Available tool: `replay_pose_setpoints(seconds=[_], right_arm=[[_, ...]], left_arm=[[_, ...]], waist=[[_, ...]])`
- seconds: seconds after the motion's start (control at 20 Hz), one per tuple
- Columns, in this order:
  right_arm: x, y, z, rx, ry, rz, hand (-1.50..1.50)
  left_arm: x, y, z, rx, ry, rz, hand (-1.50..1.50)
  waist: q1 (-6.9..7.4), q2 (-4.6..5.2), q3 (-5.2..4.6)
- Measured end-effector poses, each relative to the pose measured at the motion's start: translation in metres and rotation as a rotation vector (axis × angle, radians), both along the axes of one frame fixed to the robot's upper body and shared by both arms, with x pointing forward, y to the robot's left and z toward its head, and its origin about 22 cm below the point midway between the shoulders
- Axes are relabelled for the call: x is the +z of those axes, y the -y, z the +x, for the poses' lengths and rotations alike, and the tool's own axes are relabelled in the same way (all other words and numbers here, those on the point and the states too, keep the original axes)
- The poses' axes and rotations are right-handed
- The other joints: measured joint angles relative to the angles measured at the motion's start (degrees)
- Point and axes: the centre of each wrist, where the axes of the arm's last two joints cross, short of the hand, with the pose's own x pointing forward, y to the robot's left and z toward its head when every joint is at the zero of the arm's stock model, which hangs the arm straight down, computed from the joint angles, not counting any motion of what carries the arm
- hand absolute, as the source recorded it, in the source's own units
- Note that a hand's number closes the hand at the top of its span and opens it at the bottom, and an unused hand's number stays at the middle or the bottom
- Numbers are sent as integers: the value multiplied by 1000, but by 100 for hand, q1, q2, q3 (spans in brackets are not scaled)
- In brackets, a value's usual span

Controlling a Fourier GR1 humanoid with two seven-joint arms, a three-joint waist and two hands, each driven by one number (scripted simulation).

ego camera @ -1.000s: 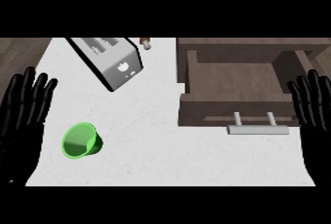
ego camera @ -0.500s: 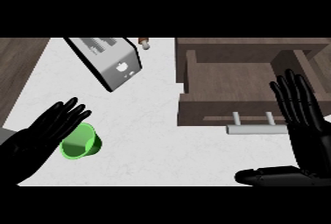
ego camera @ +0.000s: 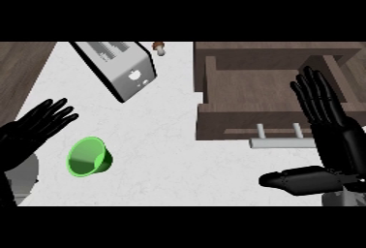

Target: Pick up the cup, place it into the drawer and close the drawer

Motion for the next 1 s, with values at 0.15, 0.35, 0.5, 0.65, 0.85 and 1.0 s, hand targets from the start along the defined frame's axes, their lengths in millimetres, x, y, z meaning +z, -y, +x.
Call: replay_pose_setpoints(seconds=[0.15,0.35,0.5,0.65,0.85,1.0], right_arm=[[3,3,5,6,10,-2,-150],[7,5,13,8,21,-6,-150],[10,12,21,5,30,-9,-150],[10,9,25,3,34,-6,-150],[16,11,28,6,35,-15,-150],[16,11,27,10,40,-14,-150]], left_arm=[[-18,-12,5,37,-37,38,-150],[-39,-15,17,82,-82,96,-150],[-52,-18,22,120,-102,150,-150],[-66,-21,23,154,-123,203,-150],[-88,-19,20,199,-138,244,-150],[-100,-23,16,230,-144,279,-150]], waist=[[3,-6,1],[-7,-6,-2],[-18,0,-4],[-31,5,-6],[-65,17,-11],[-93,23,-15]])
